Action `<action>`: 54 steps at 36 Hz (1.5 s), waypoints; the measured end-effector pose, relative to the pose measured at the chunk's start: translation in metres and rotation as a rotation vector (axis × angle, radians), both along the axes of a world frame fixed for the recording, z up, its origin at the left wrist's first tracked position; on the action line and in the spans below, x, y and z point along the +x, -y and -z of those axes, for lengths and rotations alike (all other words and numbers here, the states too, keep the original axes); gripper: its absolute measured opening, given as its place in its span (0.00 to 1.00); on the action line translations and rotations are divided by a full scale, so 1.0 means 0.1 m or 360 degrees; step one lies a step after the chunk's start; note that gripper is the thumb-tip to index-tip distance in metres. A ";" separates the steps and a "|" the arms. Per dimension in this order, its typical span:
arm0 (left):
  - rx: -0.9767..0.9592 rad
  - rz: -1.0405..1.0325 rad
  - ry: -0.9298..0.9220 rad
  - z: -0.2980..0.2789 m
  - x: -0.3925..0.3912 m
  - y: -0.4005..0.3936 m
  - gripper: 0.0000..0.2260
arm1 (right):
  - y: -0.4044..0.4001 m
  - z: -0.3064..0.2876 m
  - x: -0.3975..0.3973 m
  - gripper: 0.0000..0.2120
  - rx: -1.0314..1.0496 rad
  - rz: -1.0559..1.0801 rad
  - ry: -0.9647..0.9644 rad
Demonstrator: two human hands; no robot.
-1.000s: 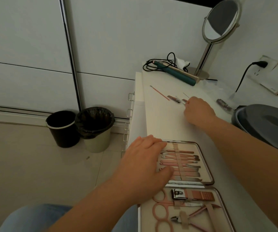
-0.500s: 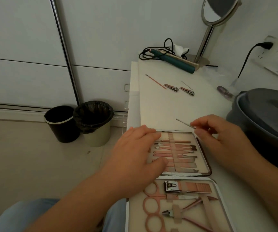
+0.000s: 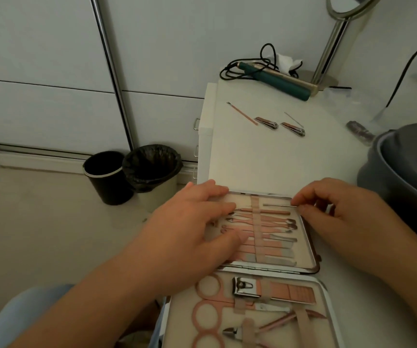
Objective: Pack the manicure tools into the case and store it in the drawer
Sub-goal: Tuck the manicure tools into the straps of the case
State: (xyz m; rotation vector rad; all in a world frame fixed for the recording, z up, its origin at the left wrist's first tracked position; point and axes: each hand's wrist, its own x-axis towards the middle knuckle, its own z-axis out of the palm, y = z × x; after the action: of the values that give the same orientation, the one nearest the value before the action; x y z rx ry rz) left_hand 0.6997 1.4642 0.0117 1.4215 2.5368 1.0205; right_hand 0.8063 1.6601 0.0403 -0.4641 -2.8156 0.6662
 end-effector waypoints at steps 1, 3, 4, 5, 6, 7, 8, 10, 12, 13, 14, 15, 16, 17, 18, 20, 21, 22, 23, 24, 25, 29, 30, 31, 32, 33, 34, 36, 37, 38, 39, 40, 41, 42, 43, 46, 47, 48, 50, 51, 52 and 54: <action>-0.0010 0.0001 0.0005 -0.01 0.01 0.00 0.26 | 0.00 0.00 0.00 0.10 0.0003 0.0008 0.0003; -0.0032 -0.0012 0.0017 -0.02 0.02 -0.01 0.25 | 0.01 0.00 -0.01 0.11 0.0005 0.0024 0.0012; -0.0041 -0.0020 0.0019 -0.02 0.02 -0.01 0.25 | 0.01 0.00 -0.01 0.11 0.0003 0.0028 0.0010; -0.0043 -0.0025 0.0020 -0.02 0.02 -0.01 0.25 | 0.01 0.00 -0.01 0.11 0.0004 0.0029 0.0001; -0.0042 -0.0026 0.0023 -0.03 0.02 -0.01 0.25 | 0.01 0.00 -0.02 0.12 0.0008 0.0028 -0.0010; -0.0042 -0.0021 0.0028 -0.03 0.02 -0.01 0.24 | 0.01 -0.01 -0.02 0.12 0.0015 0.0023 -0.0019; -0.0043 -0.0012 0.0040 -0.04 0.01 -0.01 0.23 | 0.02 -0.01 -0.02 0.12 0.0021 0.0015 -0.0022; -0.0033 -0.0006 0.0067 -0.07 0.01 -0.01 0.24 | 0.03 -0.01 -0.01 0.11 0.0029 -0.0011 -0.0020; -0.0003 -0.0028 0.0058 -0.11 0.00 -0.02 0.25 | 0.03 -0.01 -0.01 0.08 0.0039 -0.0028 -0.0023; 0.0014 -0.0034 0.0021 -0.12 -0.02 -0.03 0.25 | 0.03 -0.01 -0.01 0.07 0.0042 -0.0032 -0.0026; 0.0026 -0.0022 -0.0018 -0.13 -0.03 -0.05 0.24 | 0.03 -0.01 -0.01 0.06 0.0049 -0.0039 -0.0026; 0.0021 0.0007 -0.0042 -0.13 -0.04 -0.06 0.23 | 0.03 -0.01 -0.02 0.06 0.0063 -0.0051 -0.0025; -0.0009 0.0047 -0.0052 -0.14 -0.05 -0.09 0.22 | 0.03 -0.01 -0.02 0.06 0.0081 -0.0066 -0.0021; -0.0053 0.0092 -0.0058 -0.14 -0.06 -0.11 0.22 | 0.04 -0.01 -0.03 0.07 0.0098 -0.0082 -0.0023; -0.0093 0.0131 -0.0068 -0.14 -0.07 -0.14 0.22 | 0.04 0.00 -0.03 0.07 0.0113 -0.0097 -0.0033; -0.0143 0.0172 -0.0095 -0.14 -0.07 -0.17 0.22 | 0.04 0.00 -0.04 0.06 0.0140 -0.0115 -0.0052; -0.0147 0.0176 -0.0103 -0.13 -0.07 -0.17 0.22 | 0.04 0.01 -0.04 0.06 0.0173 -0.0125 -0.0048; -0.0139 0.0178 -0.0107 -0.12 -0.07 -0.18 0.21 | 0.03 0.01 -0.04 0.06 0.0229 -0.0144 -0.0032; -0.0131 0.0186 -0.0114 -0.12 -0.08 -0.17 0.21 | 0.03 0.02 -0.05 0.07 0.0296 -0.0170 -0.0010; -0.0131 0.0196 -0.0133 -0.11 -0.08 -0.17 0.20 | 0.03 0.02 -0.06 0.08 0.0354 -0.0193 0.0011; -0.0140 0.0206 -0.0158 -0.10 -0.07 -0.17 0.21 | 0.03 0.02 -0.07 0.08 0.0388 -0.0208 0.0025; -0.0179 0.0208 -0.0196 -0.09 -0.06 -0.17 0.24 | 0.03 0.01 -0.08 0.09 0.0413 -0.0225 0.0071; -0.0178 0.0206 -0.0197 -0.09 -0.06 -0.17 0.24 | 0.03 0.00 -0.08 0.10 0.0412 -0.0220 0.0094; -0.0175 0.0202 -0.0195 -0.08 -0.06 -0.17 0.24 | 0.03 0.00 -0.08 0.10 0.0417 -0.0213 0.0115; -0.0173 0.0197 -0.0188 -0.08 -0.06 -0.17 0.25 | 0.03 0.00 -0.09 0.10 0.0430 -0.0205 0.0134; -0.0173 0.0190 -0.0180 -0.07 -0.06 -0.17 0.25 | 0.04 -0.01 -0.09 0.11 0.0447 -0.0198 0.0148; -0.0173 0.0187 -0.0175 -0.06 -0.06 -0.17 0.25 | 0.05 -0.02 -0.09 0.11 0.0464 -0.0194 0.0159; -0.0170 0.0191 -0.0181 -0.06 -0.06 -0.18 0.24 | 0.07 -0.02 -0.10 0.10 0.0505 -0.0199 0.0172; -0.0169 0.0197 -0.0181 -0.06 -0.06 -0.18 0.23 | 0.07 -0.02 -0.10 0.10 0.0523 -0.0202 0.0170; -0.0172 0.0202 -0.0179 -0.06 -0.06 -0.18 0.22 | 0.07 -0.02 -0.09 0.10 0.0540 -0.0205 0.0160; -0.0175 0.0204 -0.0183 -0.06 -0.06 -0.18 0.22 | 0.08 -0.02 -0.09 0.09 0.0553 -0.0207 0.0145; -0.0177 0.0204 -0.0198 -0.05 -0.07 -0.18 0.22 | 0.08 -0.01 -0.09 0.09 0.0560 -0.0209 0.0132; -0.0179 0.0204 -0.0220 -0.05 -0.07 -0.19 0.23 | 0.08 -0.01 -0.09 0.08 0.0558 -0.0211 0.0121; -0.0184 0.0203 -0.0238 -0.05 -0.07 -0.19 0.23 | 0.08 -0.01 -0.10 0.08 0.0549 -0.0213 0.0106; -0.0189 0.0202 -0.0246 -0.05 -0.07 -0.19 0.23 | 0.07 -0.01 -0.10 0.07 0.0536 -0.0216 0.0088; -0.0189 0.0190 -0.0250 -0.05 -0.07 -0.19 0.25 | 0.06 -0.01 -0.10 0.07 0.0519 -0.0222 0.0047; -0.0192 0.0188 -0.0250 -0.05 -0.07 -0.19 0.25 | 0.06 -0.01 -0.10 0.06 0.0522 -0.0223 0.0026; -0.0193 0.0187 -0.0250 -0.04 -0.07 -0.19 0.24 | 0.05 -0.01 -0.09 0.06 0.0524 -0.0218 0.0011; -0.0185 0.0176 -0.0252 -0.04 -0.07 -0.18 0.24 | 0.04 -0.02 -0.06 0.05 0.0514 -0.0189 0.0021; -0.0183 0.0165 -0.0254 -0.03 -0.07 -0.18 0.25 | 0.03 -0.03 -0.04 0.05 0.0508 -0.0167 0.0026; -0.0182 0.0157 -0.0258 -0.03 -0.07 -0.18 0.25 | 0.01 -0.04 -0.01 0.06 0.0508 -0.0140 0.0018; -0.0177 0.0157 -0.0260 -0.03 -0.07 -0.19 0.26 | -0.01 -0.08 0.03 0.06 0.0521 -0.0075 0.0008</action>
State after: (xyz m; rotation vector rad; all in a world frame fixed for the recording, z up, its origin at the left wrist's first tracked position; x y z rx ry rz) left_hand 0.6927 1.4828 0.0146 1.6419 2.5556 0.7653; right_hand 0.8095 1.6615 0.0478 -0.3398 -2.8697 0.2028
